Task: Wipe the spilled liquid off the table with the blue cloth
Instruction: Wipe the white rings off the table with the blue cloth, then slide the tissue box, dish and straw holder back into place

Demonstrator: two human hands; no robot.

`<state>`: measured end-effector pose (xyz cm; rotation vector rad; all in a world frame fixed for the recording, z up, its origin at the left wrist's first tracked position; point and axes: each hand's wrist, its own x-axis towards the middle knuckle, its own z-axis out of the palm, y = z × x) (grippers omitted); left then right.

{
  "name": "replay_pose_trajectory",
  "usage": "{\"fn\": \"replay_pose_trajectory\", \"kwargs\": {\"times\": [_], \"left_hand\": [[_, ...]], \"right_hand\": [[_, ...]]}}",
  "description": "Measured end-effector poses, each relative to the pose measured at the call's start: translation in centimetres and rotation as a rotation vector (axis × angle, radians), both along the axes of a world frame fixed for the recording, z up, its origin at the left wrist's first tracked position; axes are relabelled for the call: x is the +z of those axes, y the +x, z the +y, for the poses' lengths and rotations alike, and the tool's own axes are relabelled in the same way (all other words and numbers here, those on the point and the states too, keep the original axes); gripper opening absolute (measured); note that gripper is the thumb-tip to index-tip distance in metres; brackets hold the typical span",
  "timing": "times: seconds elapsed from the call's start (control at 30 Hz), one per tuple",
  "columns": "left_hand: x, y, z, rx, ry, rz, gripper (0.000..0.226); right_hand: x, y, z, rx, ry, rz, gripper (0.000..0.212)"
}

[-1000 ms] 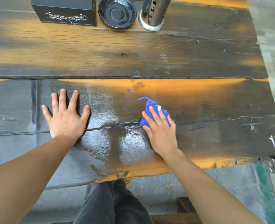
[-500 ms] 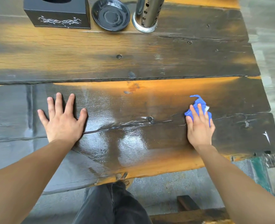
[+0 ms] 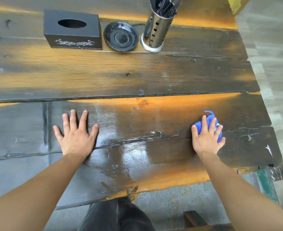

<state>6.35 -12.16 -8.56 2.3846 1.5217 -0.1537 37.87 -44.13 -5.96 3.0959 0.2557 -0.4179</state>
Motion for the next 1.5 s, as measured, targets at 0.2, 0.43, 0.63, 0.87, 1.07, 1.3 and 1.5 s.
{"fn": "replay_pose_trajectory", "kwargs": {"times": [0.2,0.43,0.63,0.87,1.07,1.3,1.5], "left_hand": [[2.7,-0.5,3.2,-0.080,0.005,-0.012,0.047],[3.2,0.2,10.7,-0.014,0.029,-0.121,0.029],[2.3,-0.2,17.8,0.026,0.079,-0.116,0.065],[-0.3,-1.9,21.4,-0.023,0.076,0.042,0.082],[-0.6,-1.9,21.2,-0.025,0.125,0.046,0.079],[-0.6,-1.8,21.2,-0.033,0.136,0.058,0.079],[-0.6,-1.9,21.1,-0.035,0.145,0.054,0.080]], "right_hand": [[2.4,-2.4,8.2,0.247,0.113,-0.074,0.060],[4.0,-3.3,23.8,0.610,0.245,-0.014,0.064],[5.8,-2.7,37.2,0.796,0.291,-0.038,0.072],[6.5,-1.1,50.5,0.899,0.258,-0.058,0.102],[5.8,-0.2,56.9,1.049,0.131,0.007,0.124],[4.9,0.7,58.8,1.145,0.152,-0.023,0.121],[5.0,0.4,58.3,1.196,0.169,-0.027,0.113]]}}
